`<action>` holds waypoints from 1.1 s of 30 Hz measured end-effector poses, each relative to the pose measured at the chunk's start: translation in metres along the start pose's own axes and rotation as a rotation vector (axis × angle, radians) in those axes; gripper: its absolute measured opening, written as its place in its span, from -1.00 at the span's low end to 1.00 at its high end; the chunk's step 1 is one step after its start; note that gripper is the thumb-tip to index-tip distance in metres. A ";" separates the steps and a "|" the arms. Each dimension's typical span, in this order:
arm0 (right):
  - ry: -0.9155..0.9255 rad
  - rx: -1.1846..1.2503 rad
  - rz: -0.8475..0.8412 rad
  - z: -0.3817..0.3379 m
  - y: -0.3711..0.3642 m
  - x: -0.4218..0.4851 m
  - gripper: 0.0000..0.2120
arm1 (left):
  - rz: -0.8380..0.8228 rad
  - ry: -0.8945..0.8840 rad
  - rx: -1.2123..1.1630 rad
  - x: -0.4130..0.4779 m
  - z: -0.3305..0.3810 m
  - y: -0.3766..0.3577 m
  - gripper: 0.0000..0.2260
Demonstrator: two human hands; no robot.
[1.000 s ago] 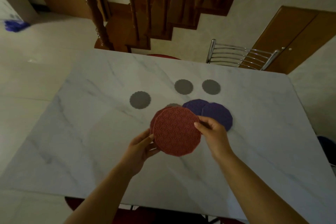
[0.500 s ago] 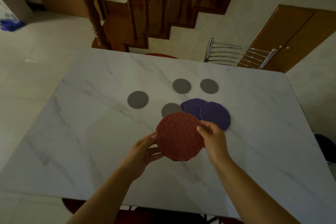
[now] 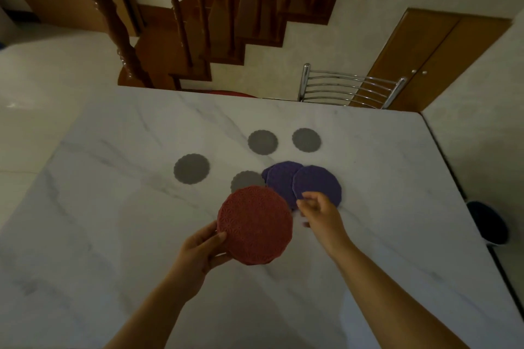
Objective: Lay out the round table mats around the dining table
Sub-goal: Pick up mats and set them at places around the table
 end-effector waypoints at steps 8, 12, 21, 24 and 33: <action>-0.114 -0.812 -0.091 0.039 0.053 0.103 -0.21 | 0.024 0.000 -0.006 0.018 0.004 -0.004 -0.68; -0.119 -0.905 -0.196 0.048 0.053 0.131 -0.01 | 0.028 -0.002 -0.001 0.031 0.009 -0.011 -0.68; -0.052 -0.938 -0.219 0.050 0.057 0.142 0.08 | 0.055 0.011 0.000 0.052 0.011 -0.017 -0.68; -0.038 -0.921 -0.156 0.046 0.057 0.138 0.07 | 0.055 0.008 -0.004 0.054 0.009 -0.017 -0.70; 0.159 -0.576 -0.011 0.018 0.064 0.110 -0.78 | 0.074 -0.021 -0.015 0.043 0.009 -0.009 -0.70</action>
Point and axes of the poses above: each hand's wrist, its own x-axis towards the middle knuckle, its own y-axis out of the back of the hand, z = x × y, the point moved 3 cm from there along x, towards the middle knuckle, and after that the axes turned 4 degrees about y, right-handed, at the moved point
